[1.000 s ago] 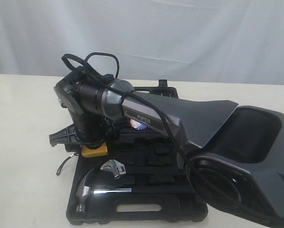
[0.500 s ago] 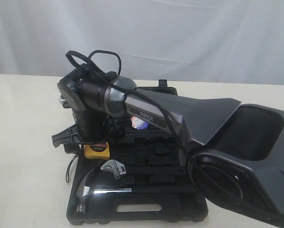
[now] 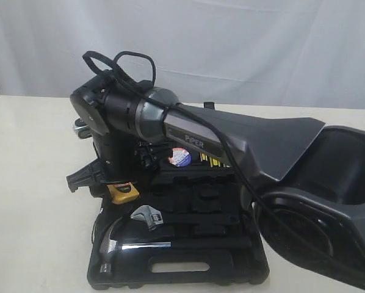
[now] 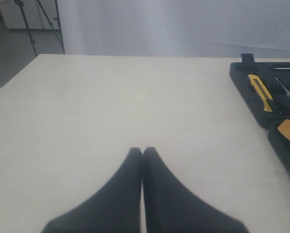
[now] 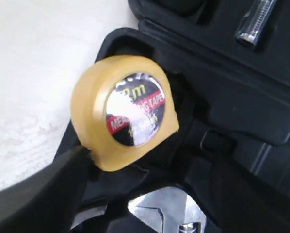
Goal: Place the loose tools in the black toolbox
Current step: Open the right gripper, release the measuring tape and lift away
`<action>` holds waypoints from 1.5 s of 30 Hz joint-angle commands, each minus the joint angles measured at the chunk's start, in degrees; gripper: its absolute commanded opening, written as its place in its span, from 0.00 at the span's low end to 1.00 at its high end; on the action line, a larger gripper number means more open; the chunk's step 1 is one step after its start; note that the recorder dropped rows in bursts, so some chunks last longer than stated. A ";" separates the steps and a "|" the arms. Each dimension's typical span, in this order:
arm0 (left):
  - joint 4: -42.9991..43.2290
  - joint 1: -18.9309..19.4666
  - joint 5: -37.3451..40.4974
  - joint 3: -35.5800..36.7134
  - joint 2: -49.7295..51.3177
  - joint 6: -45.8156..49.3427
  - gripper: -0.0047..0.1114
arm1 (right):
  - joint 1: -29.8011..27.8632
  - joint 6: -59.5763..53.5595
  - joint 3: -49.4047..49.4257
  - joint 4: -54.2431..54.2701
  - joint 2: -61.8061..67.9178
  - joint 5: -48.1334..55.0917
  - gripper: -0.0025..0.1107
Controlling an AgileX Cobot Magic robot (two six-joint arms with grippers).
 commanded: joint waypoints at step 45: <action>0.00 -0.15 -0.62 0.05 -0.07 -0.23 0.04 | 0.97 -6.14 0.25 5.44 -0.94 -11.93 0.02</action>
